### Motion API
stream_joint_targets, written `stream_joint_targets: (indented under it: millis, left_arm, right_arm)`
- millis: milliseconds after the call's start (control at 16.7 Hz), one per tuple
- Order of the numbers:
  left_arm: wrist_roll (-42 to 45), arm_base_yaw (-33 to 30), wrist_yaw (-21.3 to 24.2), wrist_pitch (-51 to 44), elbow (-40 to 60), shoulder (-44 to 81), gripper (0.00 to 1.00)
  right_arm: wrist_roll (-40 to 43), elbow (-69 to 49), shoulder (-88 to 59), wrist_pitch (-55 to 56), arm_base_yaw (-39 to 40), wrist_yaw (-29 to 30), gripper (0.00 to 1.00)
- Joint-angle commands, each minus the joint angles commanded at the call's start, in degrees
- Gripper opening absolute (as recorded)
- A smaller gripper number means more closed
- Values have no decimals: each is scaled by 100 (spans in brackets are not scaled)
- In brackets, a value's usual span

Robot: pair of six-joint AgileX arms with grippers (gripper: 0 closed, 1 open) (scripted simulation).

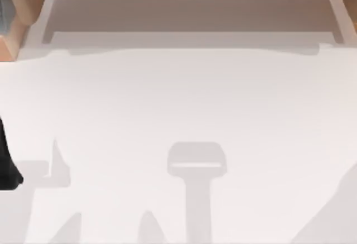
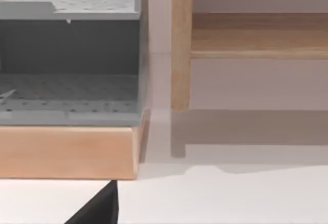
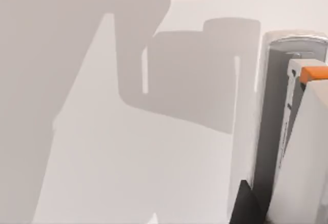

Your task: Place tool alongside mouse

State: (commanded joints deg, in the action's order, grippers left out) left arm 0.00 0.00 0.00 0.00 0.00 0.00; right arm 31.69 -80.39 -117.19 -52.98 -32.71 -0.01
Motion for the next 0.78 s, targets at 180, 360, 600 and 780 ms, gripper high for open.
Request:
stream_joint_targets:
  millis: [180,360,600,780]
  left_arm:
    - [0,0,0,0,0,0,100]
    - [0,0,0,0,0,0,100]
    - [0,0,0,0,0,0,100]
    - [0,0,0,0,0,0,100]
  right_arm:
    - [0,0,0,0,0,0,8]
    - [0,0,0,0,0,0,30]
    - [0,0,0,0,0,0,60]
    - [0,0,0,0,0,0,83]
